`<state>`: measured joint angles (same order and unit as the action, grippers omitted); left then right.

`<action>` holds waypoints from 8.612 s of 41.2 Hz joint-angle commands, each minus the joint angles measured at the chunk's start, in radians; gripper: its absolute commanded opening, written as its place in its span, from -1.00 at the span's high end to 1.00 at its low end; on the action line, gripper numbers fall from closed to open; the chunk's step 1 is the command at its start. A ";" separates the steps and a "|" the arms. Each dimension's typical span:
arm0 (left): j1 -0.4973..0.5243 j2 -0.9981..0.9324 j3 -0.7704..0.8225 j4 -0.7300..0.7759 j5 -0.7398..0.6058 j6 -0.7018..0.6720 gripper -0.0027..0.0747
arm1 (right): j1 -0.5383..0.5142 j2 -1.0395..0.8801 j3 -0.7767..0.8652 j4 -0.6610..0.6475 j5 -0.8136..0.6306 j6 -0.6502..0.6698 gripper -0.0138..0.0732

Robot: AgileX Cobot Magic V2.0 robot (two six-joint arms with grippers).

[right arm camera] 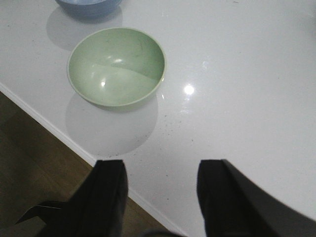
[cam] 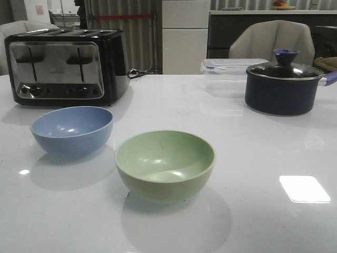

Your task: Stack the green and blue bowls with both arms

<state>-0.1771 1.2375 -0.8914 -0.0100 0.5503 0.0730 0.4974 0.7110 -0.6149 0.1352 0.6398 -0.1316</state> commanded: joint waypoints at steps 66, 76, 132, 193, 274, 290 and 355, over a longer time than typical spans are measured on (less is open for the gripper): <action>-0.138 0.282 -0.435 -0.162 0.237 0.031 0.69 | -0.001 -0.004 -0.028 -0.006 -0.060 -0.016 -0.34; -0.313 0.268 -0.435 -0.208 0.235 0.031 0.69 | -0.001 -0.004 -0.028 -0.006 -0.060 -0.016 -0.34; -0.425 0.463 -0.436 -0.139 0.152 0.028 -0.01 | -0.001 -0.004 -0.028 -0.006 -0.060 -0.016 -0.34; -0.421 -0.467 0.185 -0.014 0.135 -0.126 0.50 | -0.065 -0.004 -0.028 -0.044 0.007 0.004 0.39; 0.122 -1.263 0.900 -0.002 -0.631 -0.073 0.69 | -0.065 -0.004 -0.028 -0.044 0.008 0.004 0.55; 0.122 -1.261 0.900 0.000 -0.631 -0.056 0.69 | -0.065 -0.004 -0.028 -0.044 0.008 0.004 0.55; 0.122 -1.261 0.900 -0.059 -0.636 0.028 0.69 | -0.454 -0.484 0.351 -0.077 -0.373 0.003 0.55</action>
<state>-0.0563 -0.0045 0.0039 -0.0613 0.0000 0.0993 0.0904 0.2894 -0.3068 0.0626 0.4207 -0.1285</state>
